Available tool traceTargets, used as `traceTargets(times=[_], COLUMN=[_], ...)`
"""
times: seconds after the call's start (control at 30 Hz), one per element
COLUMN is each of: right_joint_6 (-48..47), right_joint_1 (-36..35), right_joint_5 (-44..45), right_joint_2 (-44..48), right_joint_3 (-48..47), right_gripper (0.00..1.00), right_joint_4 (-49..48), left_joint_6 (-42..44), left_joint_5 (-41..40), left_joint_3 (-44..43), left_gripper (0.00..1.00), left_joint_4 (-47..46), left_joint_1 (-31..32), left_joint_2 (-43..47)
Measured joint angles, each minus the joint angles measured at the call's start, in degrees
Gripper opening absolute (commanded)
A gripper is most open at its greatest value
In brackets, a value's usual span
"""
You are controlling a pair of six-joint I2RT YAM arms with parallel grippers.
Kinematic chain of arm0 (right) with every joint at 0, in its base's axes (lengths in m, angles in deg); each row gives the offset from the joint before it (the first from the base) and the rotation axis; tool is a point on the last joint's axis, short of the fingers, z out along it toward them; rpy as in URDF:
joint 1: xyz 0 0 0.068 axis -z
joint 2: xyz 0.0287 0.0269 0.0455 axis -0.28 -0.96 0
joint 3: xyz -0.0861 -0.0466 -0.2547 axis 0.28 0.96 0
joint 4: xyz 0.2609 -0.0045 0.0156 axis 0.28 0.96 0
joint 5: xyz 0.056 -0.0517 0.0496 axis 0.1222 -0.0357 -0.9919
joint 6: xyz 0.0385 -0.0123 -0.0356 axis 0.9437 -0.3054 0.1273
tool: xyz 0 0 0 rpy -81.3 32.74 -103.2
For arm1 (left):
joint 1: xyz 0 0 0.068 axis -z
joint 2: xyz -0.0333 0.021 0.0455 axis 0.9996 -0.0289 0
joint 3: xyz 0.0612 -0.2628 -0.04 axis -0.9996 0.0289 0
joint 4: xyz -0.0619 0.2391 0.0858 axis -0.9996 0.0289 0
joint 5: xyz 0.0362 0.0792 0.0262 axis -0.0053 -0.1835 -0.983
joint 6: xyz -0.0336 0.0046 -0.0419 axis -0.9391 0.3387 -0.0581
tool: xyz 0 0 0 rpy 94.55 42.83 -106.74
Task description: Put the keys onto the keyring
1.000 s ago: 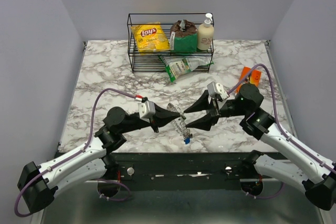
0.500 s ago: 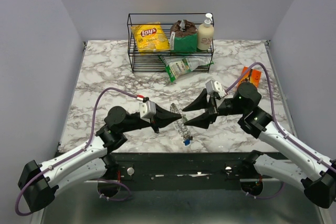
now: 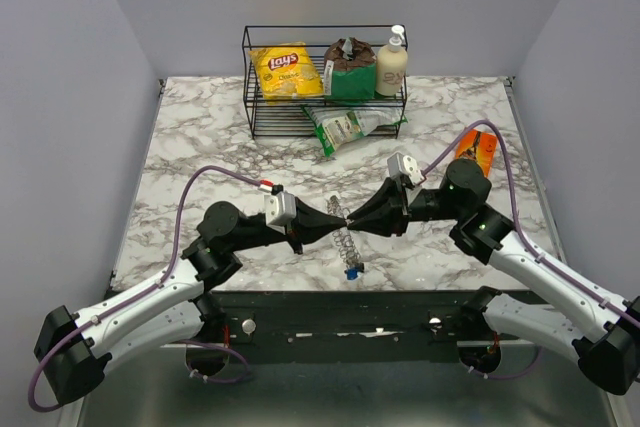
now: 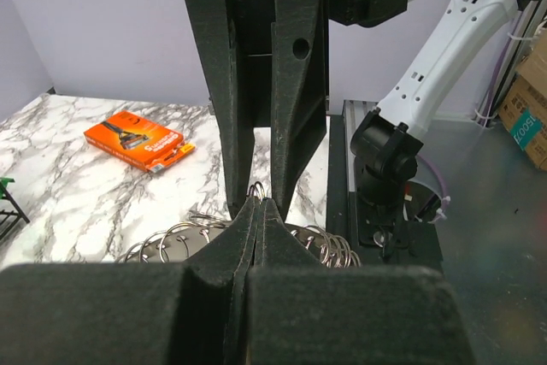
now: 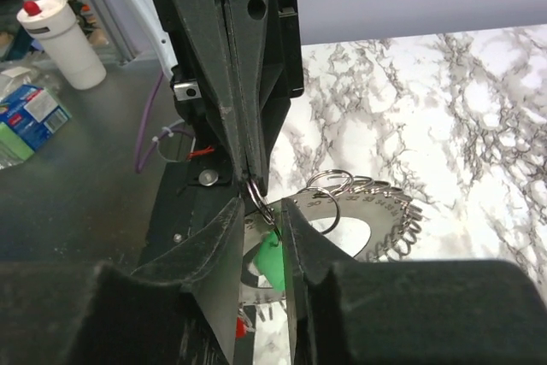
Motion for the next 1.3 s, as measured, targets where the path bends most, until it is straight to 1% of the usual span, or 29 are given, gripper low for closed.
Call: traceTargets(times=[0.03,0.1,0.13,0.2,0.37,0.43,0.53,0.57,0.6,0.67,0.73,0.8,0.87,0.93,0.97,1.03,1.17,1.3], right_joint_6=[-0.02,0.11,0.13,0.09,0.0,0.0,-0.02,-0.02,-0.04,-0.09,-0.11,-0.26,-0.55,-0.98,-1.14,-1.42,-2.97,-5.22], right_joint_1=[0.0,0.0,0.0,0.0,-0.04,-0.09,-0.17,-0.17,-0.17,-0.17,-0.17,-0.15,-0.15,-0.17,-0.17,-0.15,-0.15,-0.15], right_joint_5=[0.07,0.15,0.2,0.26,0.39,0.39,0.44,0.55,0.66,1.05,1.38,1.55,1.84,2.14,2.29,2.58,2.86,3.34], right_joint_2=[0.0,0.0,0.0,0.0,0.07,0.07,0.07,0.07,0.07,-0.07,-0.26,-0.33,-0.33,-0.35,-0.44,-0.59,-1.16,-1.97], right_joint_3=[0.02,0.07,0.09,0.11,0.13,0.15,0.13,0.13,0.13,0.13,0.13,0.13,0.13,0.13,0.13,0.13,0.11,-0.55], right_gripper=[0.17,0.12,0.06,0.01,0.01,0.01,0.01,0.01,0.01,0.01,0.01,0.01,0.01,0.01,0.01,0.01,0.01,0.01], right_joint_4=[-0.09,-0.31,-0.39,-0.44,-0.87,-1.11,-1.18,-1.25,-1.16,-0.31,0.2,0.33,0.46,0.79,1.03,1.68,3.67,7.37], left_joint_6=[0.0,0.0,-0.07,-0.04,-0.11,-0.04,0.24,0.46,0.81,1.33,2.23,3.39,4.74,6.78,7.65,9.46,12.33,13.79], left_joint_5=[0.0,0.0,0.02,-0.07,-0.24,-0.37,-0.55,-0.57,-0.55,-0.44,-0.31,-0.15,-0.13,-0.02,0.04,0.2,0.35,0.7], left_joint_3=[0.0,0.0,0.0,0.0,0.0,-0.04,-1.51,-2.36,-3.43,-6.23,-9.73,-13.75,-17.38,-22.12,-23.96,-29.81,-40.48,-46.6], left_gripper=[0.0,0.0,0.0,0.0,0.0,0.03,0.2,0.31,0.35,0.41,0.42,0.45,0.5,0.55,0.57,0.6,0.6,0.6], left_joint_4=[0.0,0.0,-0.02,0.0,0.22,0.57,3.58,5.22,6.93,9.68,12.59,16.41,20.81,27.41,29.64,37.27,50.95,61.09], left_joint_1=[0.0,0.0,-0.07,-0.09,-0.22,-0.22,-0.2,-0.22,-0.22,-0.2,-0.2,-0.22,-0.2,-0.2,-0.2,-0.2,-0.2,-0.2], left_joint_2=[0.0,0.0,0.04,0.11,0.7,0.96,1.07,1.05,1.05,1.01,0.85,0.44,-0.28,-2.01,-2.75,-6.1,-13.94,-19.89])
